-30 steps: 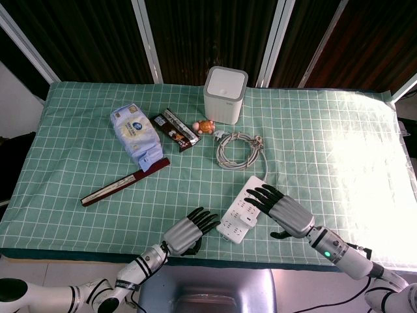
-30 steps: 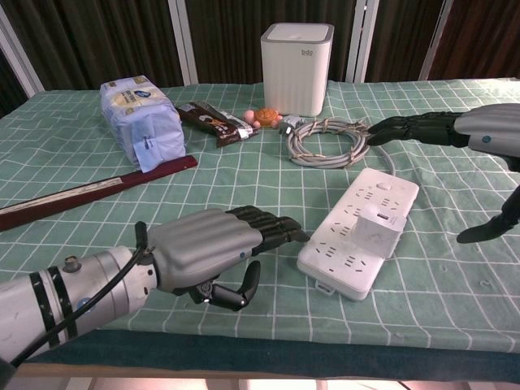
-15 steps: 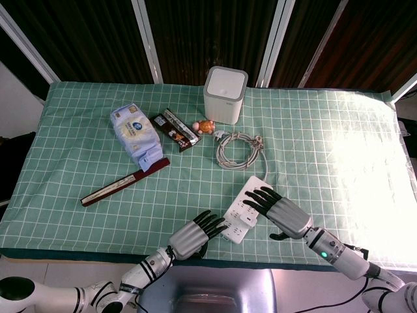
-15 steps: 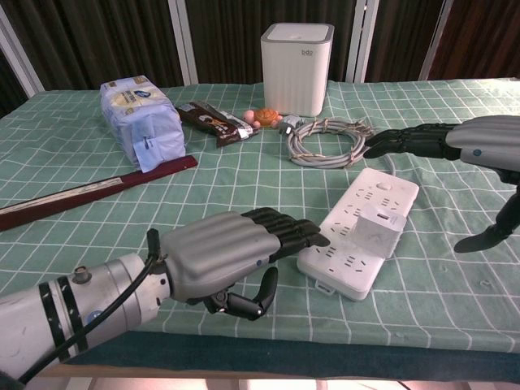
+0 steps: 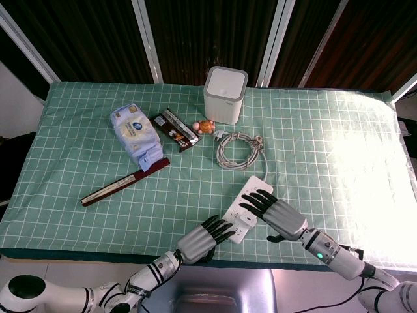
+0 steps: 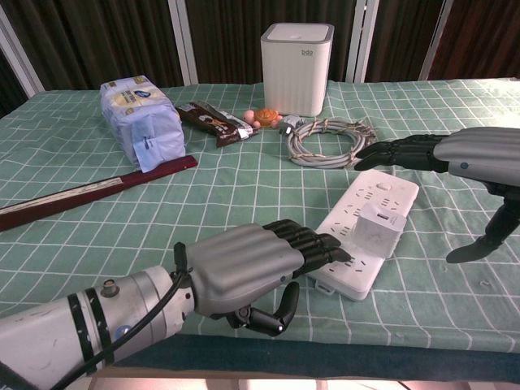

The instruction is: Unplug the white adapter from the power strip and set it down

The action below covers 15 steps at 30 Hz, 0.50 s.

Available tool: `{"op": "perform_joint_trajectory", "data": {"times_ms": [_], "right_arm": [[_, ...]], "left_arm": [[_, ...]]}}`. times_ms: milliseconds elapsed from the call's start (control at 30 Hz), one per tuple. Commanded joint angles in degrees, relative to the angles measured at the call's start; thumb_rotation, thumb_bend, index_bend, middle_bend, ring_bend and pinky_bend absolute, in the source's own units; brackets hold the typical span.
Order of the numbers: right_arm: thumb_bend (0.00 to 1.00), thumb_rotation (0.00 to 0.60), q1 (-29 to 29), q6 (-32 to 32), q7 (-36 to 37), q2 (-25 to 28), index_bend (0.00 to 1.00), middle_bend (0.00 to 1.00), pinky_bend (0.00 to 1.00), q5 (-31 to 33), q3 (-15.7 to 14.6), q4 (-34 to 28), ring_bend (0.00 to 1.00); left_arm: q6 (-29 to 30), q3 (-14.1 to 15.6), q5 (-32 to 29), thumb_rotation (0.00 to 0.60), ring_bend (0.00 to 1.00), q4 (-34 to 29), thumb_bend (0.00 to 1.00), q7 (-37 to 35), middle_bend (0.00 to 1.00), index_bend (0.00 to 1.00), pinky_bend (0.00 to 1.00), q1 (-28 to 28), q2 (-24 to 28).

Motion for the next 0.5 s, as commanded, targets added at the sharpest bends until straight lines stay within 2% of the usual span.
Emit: {"op": "perform_joint_trajectory", "data": {"times_ms": [33,500], "right_arm": [[0.12,0.600,0.1,-0.2,-0.3,0.0,0.00,0.00,0.00,0.2,0.0,-0.2,0.00],[0.12,0.600,1.1,-2.4,-2.8,-1.0,0.00,0.00,0.00,2.0,0.2,-1.4,0.00]], "left_arm": [[0.0,0.0,-0.3,0.362,0.00,0.7,0.83,0.2,0.00,0.00,0.05,-0.1,-0.3],[-1.2,0.5,-1.5,0.378,0.00,3.0,0.83,1.3,0.00,0.00,0.05,-1.2,-2.6]]}}
